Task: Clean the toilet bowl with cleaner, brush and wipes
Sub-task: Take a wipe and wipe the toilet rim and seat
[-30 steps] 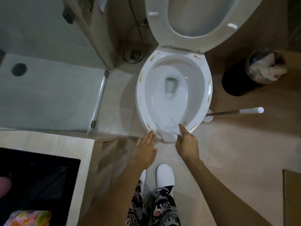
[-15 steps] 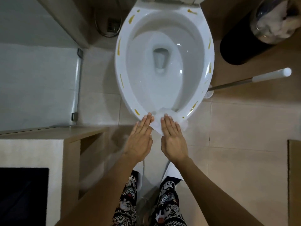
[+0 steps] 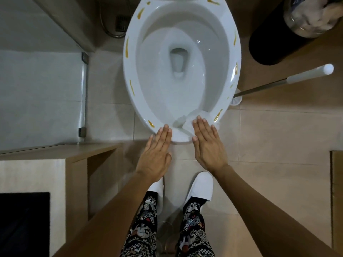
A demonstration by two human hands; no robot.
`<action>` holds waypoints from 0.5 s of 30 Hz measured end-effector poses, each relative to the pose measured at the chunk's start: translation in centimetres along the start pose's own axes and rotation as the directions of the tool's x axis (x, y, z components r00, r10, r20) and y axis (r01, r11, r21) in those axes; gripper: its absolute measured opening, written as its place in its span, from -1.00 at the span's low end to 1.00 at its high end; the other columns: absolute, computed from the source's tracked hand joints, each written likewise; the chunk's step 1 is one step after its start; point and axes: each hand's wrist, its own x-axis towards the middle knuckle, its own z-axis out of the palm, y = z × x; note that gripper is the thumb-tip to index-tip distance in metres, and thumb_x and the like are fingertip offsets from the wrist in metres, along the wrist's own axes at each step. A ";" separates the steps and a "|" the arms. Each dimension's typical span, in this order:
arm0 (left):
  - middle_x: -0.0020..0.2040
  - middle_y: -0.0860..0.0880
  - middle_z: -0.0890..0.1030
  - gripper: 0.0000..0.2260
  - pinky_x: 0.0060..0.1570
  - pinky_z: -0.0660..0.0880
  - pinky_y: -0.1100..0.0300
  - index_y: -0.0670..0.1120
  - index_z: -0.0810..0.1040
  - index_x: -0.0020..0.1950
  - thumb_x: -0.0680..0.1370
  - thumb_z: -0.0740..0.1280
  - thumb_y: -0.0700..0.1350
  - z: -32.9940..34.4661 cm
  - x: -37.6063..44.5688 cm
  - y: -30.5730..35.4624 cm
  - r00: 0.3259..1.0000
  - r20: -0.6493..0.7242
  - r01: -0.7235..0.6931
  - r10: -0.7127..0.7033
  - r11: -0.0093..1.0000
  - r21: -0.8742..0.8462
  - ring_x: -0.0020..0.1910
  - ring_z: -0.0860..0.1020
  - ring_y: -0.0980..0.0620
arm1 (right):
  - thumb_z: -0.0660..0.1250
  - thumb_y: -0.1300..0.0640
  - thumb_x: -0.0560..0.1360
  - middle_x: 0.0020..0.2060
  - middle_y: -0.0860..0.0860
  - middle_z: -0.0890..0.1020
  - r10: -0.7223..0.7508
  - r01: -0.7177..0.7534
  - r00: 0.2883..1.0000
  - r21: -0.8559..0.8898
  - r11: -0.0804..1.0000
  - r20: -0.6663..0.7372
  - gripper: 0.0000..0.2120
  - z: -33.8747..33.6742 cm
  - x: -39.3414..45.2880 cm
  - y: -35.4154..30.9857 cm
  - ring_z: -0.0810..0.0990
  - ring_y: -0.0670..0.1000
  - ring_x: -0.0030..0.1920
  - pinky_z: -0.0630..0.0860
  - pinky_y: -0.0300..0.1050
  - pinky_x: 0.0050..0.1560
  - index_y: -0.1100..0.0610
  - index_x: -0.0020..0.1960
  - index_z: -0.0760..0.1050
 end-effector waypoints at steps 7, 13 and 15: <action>0.50 0.00 -0.40 -0.40 0.43 -0.33 0.12 -0.09 -0.38 0.49 0.52 -0.20 0.03 0.3 0.0 0.0 1.000 0.012 0.002 -0.002 1.000 0.028 0.49 -0.35 0.09 | -0.11 0.04 0.65 0.54 0.04 0.09 -0.086 0.085 0.996 0.023 0.996 0.019 -0.51 1.3 -2.0 -2.0 0.03 -0.03 0.54 -0.06 -0.07 0.54 0.14 0.55 0.07; 0.51 0.00 -0.37 -0.39 0.44 -0.31 0.14 -0.10 -0.35 0.51 0.54 -0.18 0.04 0.3 0.0 0.1 1.000 0.005 0.014 -0.014 1.000 0.009 0.50 -0.33 0.09 | -0.12 0.03 0.65 0.53 0.00 0.10 -0.016 0.016 1.000 -0.012 1.000 -0.006 -0.51 -0.4 -0.4 1.3 0.00 -0.08 0.53 -0.12 -0.07 0.53 0.10 0.55 0.07; 0.51 0.02 -0.37 -0.39 0.43 -0.36 0.18 -0.09 -0.34 0.52 0.54 -0.18 0.07 0.3 0.0 0.3 1.000 -0.012 0.022 -0.022 1.000 -0.008 0.49 -0.35 0.11 | -0.13 0.01 0.65 0.53 -0.04 0.06 0.004 -0.005 1.000 -0.018 1.000 -0.007 -0.51 -1.2 0.5 2.5 -0.04 -0.11 0.52 -0.14 -0.08 0.52 0.08 0.55 0.04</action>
